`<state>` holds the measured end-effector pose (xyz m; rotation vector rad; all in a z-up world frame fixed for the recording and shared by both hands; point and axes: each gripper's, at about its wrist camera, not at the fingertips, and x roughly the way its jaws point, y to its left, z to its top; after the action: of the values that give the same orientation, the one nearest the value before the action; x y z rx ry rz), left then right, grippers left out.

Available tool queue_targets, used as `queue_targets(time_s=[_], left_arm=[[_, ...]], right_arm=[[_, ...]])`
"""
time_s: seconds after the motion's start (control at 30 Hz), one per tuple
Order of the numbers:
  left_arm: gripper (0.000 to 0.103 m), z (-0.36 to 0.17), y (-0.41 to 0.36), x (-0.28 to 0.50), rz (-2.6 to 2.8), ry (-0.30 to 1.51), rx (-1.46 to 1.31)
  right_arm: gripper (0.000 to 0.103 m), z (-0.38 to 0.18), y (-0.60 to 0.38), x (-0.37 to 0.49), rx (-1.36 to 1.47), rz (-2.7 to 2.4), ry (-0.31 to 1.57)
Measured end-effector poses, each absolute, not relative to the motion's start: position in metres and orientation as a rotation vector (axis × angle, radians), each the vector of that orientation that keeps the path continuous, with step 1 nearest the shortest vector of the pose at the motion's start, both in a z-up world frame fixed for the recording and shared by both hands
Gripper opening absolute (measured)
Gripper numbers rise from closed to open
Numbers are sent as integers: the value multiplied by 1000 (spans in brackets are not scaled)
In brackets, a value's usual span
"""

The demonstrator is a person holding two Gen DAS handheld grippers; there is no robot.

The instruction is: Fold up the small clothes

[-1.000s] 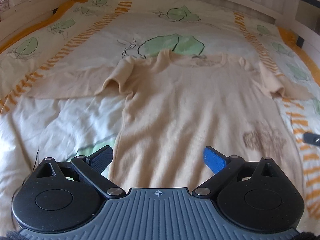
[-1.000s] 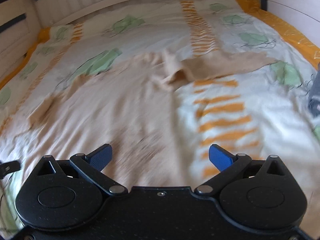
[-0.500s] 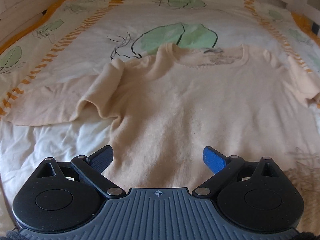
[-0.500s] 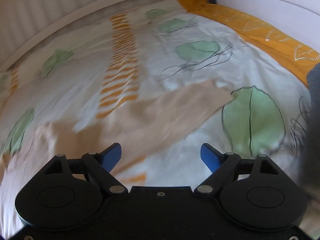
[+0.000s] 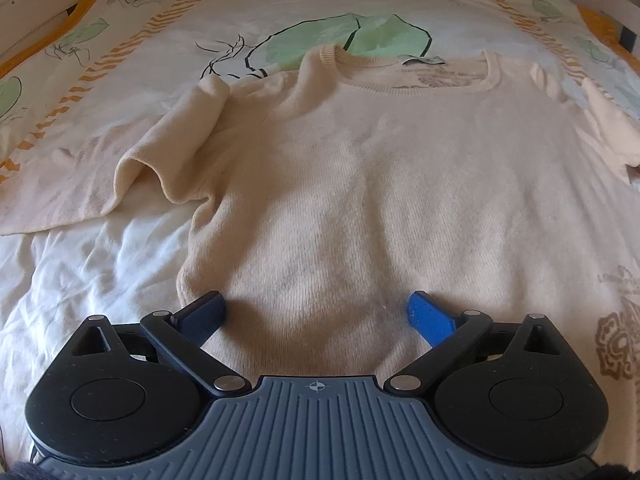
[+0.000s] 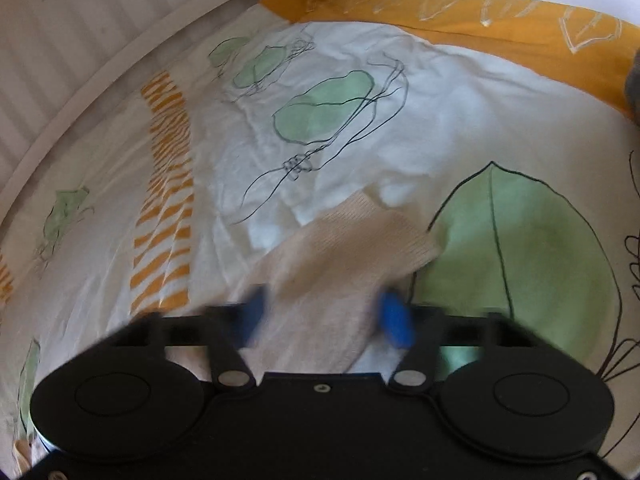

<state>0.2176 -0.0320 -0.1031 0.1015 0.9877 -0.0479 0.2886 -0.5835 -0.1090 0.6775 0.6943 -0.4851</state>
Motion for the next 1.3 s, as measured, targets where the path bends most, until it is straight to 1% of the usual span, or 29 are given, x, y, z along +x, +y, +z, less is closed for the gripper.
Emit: queue_targets(time_s=[0.03,0.07,0.13,0.33,0.6,0.7,0.87,1.0,1.1,1.27,1.3], left_arm=[[101,-103,-33,218,-47,989,98],[101,-103,-33,219,-47,989,95],[100,-102,-33,220,-48,989,93],[98,-93,-31,220,-59,985,76],[98,-71,-19,205,-79,925,65],[98,-64,-11,201,-74,911,56],[98,-56,12,195,-63,891,20],[98,-54,30,191,-47,886,4],[98,-54,46,188,-30,886,-20],[98,-58,70,186,-4,904,-52],[98,-59,73,187,0,908,-53]], right_arm=[[25,-108,-586,288,670,-503,698],[21,-106,-588,287,671,-504,695],[18,-101,-591,283,687,-491,681],[14,-50,-584,283,541,-489,654],[14,27,-562,292,381,-540,587],[14,52,-527,303,340,-462,561],[14,82,-426,322,285,-211,501],[14,77,-328,335,281,19,500],[14,53,-252,344,277,171,536],[14,-21,-148,350,250,324,663],[15,-40,-129,350,227,350,698]])
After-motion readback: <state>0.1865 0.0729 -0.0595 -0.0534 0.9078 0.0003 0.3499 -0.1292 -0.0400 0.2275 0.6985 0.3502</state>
